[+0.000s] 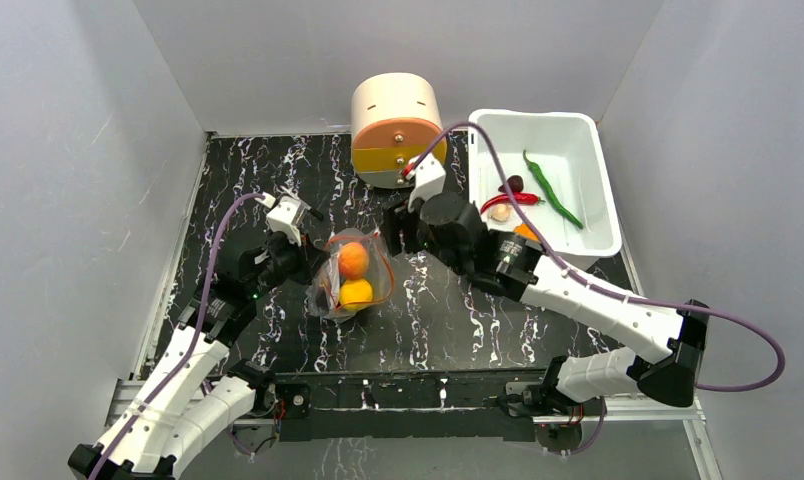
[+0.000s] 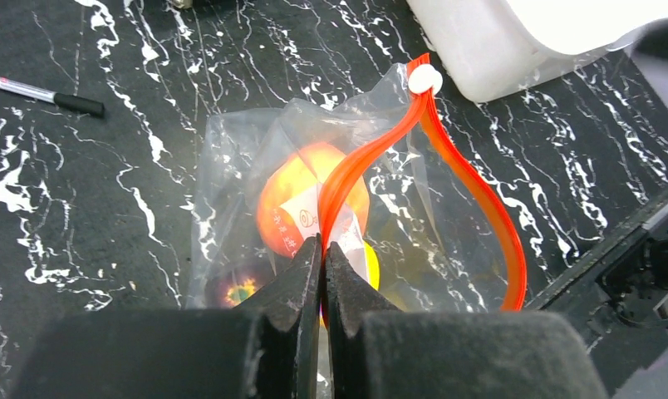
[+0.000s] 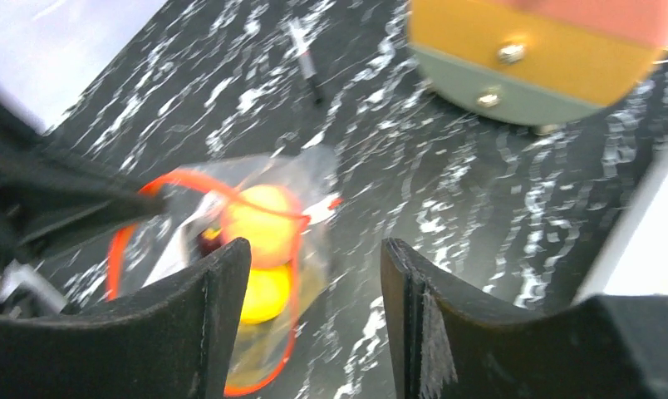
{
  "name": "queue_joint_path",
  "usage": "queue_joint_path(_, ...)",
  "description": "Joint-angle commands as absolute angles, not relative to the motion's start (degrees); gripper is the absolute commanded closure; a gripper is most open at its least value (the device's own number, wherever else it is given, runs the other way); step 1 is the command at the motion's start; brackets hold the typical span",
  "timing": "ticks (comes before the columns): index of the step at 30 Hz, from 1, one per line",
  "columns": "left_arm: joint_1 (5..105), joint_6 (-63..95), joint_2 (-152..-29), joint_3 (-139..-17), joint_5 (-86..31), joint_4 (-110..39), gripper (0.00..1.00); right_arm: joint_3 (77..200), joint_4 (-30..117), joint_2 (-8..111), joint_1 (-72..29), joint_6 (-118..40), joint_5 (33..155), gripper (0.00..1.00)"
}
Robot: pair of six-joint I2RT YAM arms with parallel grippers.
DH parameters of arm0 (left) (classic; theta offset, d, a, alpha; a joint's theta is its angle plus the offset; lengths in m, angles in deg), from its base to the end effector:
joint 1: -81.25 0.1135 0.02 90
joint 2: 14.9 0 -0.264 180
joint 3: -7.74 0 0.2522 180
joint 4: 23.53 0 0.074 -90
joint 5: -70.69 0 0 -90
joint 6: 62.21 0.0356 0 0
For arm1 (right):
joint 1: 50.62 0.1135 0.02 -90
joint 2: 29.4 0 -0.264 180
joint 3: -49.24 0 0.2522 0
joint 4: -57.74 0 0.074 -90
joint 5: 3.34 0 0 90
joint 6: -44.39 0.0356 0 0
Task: Place the food in the zip-top bag and seal the zipper
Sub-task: Place the fake fruit in the zipper food storage bag, then pick up the fake fruit from the bin.
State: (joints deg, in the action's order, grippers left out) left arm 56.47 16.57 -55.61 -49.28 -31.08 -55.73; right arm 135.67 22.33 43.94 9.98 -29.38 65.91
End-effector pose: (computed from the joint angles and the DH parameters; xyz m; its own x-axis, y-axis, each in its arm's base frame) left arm 0.1482 -0.0764 0.3267 -0.3583 -0.0444 -0.9325 0.5288 0.8135 -0.2419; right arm 0.1530 0.2458 0.3828 -0.3617 -0.1096 -0.9258 -0.5756 0.8074 0.1294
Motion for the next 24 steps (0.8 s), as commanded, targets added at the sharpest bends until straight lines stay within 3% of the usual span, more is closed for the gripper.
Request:
queue_joint_path(1,56.29,20.90,-55.13,-50.82,-28.32,-51.99,1.00,140.89,18.75,45.21,1.97,-34.76,58.55,0.47)
queue_joint_path(6,56.29,22.95,-51.50,-47.72,-30.11,-48.15,1.00,142.38,19.13,47.48,-9.93,-38.08,58.78,0.56)
queue_joint_path(15,56.29,21.52,-49.92,-43.92,-33.58,-47.20,1.00,145.78,20.37,55.28,-27.02,-42.10,56.75,0.59)
queue_joint_path(24,56.33,22.12,-49.28,-43.29,-34.11,-46.96,1.00,146.89,20.42,67.55,-42.71,-44.83,72.97,0.58)
